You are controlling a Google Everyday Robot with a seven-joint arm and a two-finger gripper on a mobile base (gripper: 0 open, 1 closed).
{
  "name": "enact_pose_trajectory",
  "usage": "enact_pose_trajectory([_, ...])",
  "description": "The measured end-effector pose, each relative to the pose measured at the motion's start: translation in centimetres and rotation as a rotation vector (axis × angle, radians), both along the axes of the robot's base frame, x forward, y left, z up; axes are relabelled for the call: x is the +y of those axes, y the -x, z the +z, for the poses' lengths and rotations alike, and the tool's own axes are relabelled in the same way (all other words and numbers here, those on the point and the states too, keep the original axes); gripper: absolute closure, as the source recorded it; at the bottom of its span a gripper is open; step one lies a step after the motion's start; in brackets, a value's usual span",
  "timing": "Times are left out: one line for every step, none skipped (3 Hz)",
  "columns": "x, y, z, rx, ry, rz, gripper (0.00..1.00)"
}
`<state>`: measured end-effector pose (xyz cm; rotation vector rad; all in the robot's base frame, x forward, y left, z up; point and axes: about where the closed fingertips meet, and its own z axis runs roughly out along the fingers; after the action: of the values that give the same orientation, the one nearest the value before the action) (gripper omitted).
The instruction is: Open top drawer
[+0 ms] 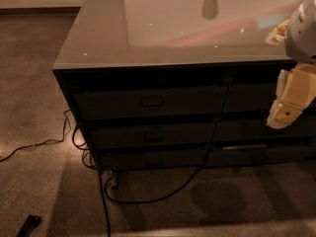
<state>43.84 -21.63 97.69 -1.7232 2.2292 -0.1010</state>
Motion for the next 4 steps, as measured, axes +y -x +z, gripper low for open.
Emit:
enact_pose_trajectory([0.0, 0.0, 0.0, 0.000, 0.000, 0.000, 0.00])
enact_pose_trajectory([0.2, -0.9, -0.4, 0.003, 0.031, 0.014, 0.00])
enact_pose_trajectory([1.8, -2.0, -1.6, 0.011, 0.043, 0.125, 0.00])
enact_pose_trajectory([3.5, -3.9, -5.3, 0.054, 0.031, 0.253, 0.00])
